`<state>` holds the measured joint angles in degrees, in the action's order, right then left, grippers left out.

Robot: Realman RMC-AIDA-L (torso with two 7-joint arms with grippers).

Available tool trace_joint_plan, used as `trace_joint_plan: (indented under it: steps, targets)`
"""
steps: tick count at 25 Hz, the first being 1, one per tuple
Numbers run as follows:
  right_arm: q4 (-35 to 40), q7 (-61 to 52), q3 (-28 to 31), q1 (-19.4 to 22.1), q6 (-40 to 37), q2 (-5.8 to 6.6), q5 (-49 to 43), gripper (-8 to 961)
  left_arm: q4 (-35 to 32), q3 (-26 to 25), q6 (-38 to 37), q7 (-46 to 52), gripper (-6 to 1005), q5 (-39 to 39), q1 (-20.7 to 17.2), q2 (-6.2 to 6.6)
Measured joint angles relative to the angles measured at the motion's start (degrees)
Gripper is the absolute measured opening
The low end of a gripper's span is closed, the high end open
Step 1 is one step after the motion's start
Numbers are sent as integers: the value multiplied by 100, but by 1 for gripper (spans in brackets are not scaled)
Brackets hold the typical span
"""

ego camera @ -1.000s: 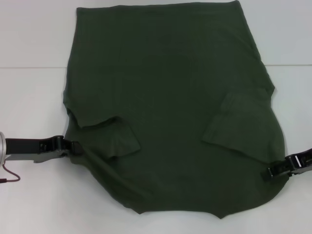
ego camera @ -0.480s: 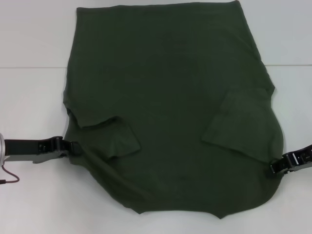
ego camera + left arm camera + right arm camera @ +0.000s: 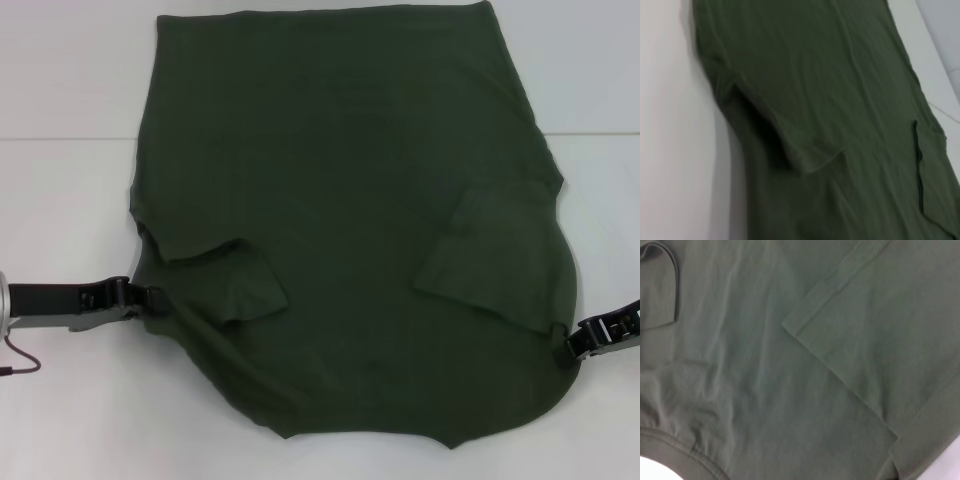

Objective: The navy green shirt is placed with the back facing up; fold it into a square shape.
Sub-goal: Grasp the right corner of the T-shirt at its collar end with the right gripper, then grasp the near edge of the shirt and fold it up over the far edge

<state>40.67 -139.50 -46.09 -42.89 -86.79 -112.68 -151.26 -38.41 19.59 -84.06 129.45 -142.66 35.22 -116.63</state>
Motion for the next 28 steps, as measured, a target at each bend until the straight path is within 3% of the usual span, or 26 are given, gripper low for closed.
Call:
trace_joint_plan:
  steps: [3, 8, 13, 21, 28]
  targets:
    - [28, 7, -16, 0, -15, 0, 0, 106, 0, 0, -34, -62, 37, 106, -45, 0]
    - [88, 273, -94, -69, -231, 5, 26, 58, 28, 0, -74, -102, 37, 112, -90, -3]
    - [197, 765, -20, -135, -1005, 47, 65, 59, 73, -2, -705, -59, 38, 84, -163, 64]
    - [320, 1640, 5, 92, -2302, 115, 42, 59, 23, -99, -1957, -47, 38, -334, -368, 169]
    - [263, 2232, -239, 199, -2661, 156, -2, 60, 46, -68, -2755, -114, 38, -944, -399, 169]
